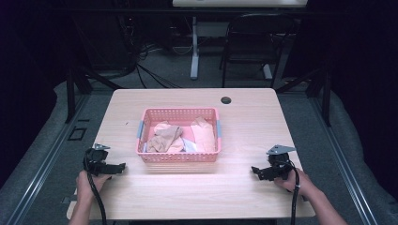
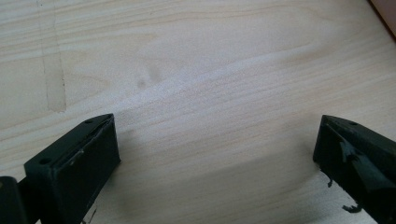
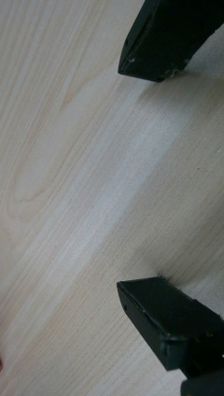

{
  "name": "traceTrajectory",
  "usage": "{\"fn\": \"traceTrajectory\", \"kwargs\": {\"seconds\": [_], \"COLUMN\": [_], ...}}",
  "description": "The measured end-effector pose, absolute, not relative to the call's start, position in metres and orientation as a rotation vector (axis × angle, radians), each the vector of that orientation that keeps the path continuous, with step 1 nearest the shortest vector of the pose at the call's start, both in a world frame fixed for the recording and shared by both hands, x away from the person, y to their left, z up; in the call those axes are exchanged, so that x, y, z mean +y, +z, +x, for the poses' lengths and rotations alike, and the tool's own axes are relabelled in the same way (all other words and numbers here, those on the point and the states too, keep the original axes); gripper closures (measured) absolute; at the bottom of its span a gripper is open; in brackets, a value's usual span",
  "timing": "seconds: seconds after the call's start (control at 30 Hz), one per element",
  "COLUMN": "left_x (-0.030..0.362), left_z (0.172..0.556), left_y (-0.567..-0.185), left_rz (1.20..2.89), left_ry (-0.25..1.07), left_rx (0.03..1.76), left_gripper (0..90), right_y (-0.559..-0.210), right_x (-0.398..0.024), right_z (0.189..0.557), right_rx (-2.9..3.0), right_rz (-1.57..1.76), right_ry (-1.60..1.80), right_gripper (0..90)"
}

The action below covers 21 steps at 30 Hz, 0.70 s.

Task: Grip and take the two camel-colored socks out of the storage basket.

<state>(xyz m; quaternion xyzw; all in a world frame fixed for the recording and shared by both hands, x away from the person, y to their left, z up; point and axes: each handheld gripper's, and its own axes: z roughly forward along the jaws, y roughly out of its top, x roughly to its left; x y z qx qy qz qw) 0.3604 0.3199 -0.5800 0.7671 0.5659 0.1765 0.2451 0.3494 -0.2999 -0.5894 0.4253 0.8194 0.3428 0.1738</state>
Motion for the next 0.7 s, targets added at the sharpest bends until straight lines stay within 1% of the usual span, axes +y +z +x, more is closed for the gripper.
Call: {"fn": "traceTrajectory", "kwargs": {"seconds": [0.13, 0.6, 0.7], "left_x": [0.3175, 0.3172, 0.3177], "left_z": [0.3597, 0.3591, 0.3602], "left_y": [-0.5795, -0.5792, -0.5777], "left_rz": [2.084, 2.093, 2.121], "left_ry": [0.480, 0.477, 0.450], "left_rx": [1.573, 1.567, 1.561], "left_gripper": [0.1, 0.0, 0.0], "right_y": [-0.5892, -0.5894, -0.5894], "right_x": [-0.2999, -0.2985, -0.2984], "right_z": [0.3489, 0.3509, 0.3508], "right_rx": [2.320, 2.330, 2.329], "right_rz": [1.203, 1.197, 1.198], "right_ry": [0.961, 0.971, 0.972], "right_gripper": [0.0, 0.0, 0.0]}}
